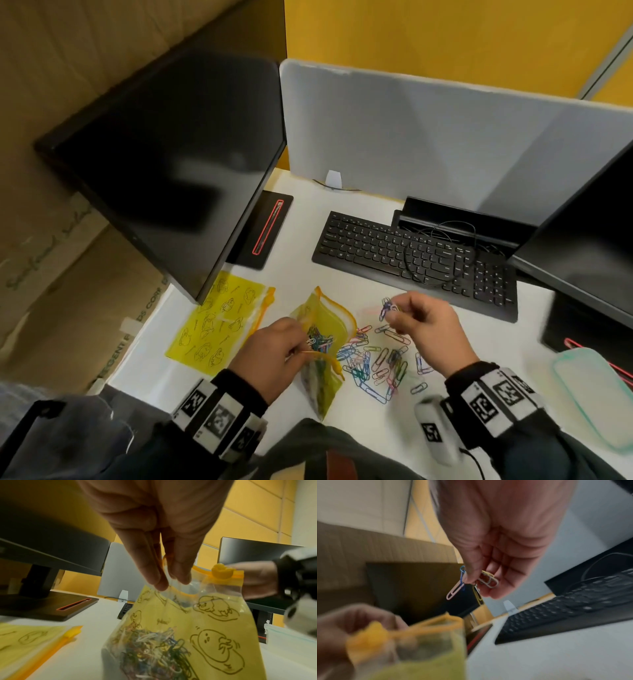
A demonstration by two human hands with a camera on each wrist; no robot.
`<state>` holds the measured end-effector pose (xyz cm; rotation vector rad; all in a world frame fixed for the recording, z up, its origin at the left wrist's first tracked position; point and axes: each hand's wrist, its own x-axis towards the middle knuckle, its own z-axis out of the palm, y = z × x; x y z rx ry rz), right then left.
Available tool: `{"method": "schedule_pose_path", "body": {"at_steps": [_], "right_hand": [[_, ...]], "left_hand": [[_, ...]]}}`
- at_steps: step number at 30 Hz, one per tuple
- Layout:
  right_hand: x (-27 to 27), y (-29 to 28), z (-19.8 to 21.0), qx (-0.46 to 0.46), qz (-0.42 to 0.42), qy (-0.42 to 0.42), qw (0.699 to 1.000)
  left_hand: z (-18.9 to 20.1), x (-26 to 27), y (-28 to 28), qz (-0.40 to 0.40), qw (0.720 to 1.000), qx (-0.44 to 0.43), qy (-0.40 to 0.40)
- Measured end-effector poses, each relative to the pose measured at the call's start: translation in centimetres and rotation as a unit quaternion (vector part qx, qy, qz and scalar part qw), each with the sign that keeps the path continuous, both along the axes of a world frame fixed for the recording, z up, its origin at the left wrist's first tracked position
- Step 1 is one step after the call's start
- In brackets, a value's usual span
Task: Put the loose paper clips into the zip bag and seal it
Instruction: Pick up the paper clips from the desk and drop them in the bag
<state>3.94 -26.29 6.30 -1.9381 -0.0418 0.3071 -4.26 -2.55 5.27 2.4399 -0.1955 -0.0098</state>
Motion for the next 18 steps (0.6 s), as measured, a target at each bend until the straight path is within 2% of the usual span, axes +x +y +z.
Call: {"method": "schedule_pose_path", "body": {"at_steps": [2, 4, 6, 9, 12, 15, 18], "right_hand": [[0.0, 1.5, 1.9, 0.073, 0.014, 0.003, 0.997], [0.3, 3.1, 2.5, 0.053, 0.036, -0.023, 0.998], [0.7, 4.4, 2.3, -0.056, 0.079, -0.064, 0.993], [0.7, 5.7, 2.1, -0.230, 0.197, -0.105, 0.947], [0.4, 6.5, 2.1, -0.282, 0.252, -0.120, 0.918], [0.6, 6.5, 2.4, -0.251, 0.234, -0.108, 0.933], [1.3, 4.0, 1.8, -0.236, 0.145, -0.085, 0.957]], "left_hand": [[0.2, 0.3, -0.2, 0.003, 1.000, 0.003, -0.008], [0.4, 0.6, -0.5, 0.008, 1.000, 0.000, -0.009], [0.7, 0.8, -0.7, 0.021, 1.000, 0.000, -0.003], [0.6, 0.9, -0.6, 0.037, 0.999, -0.012, 0.003], [0.4, 0.7, -0.6, 0.043, 0.999, -0.025, 0.009], [0.1, 0.6, -0.7, 0.049, 0.998, -0.039, 0.011], [-0.3, 0.4, -0.4, 0.069, 0.995, -0.071, 0.005]]}}
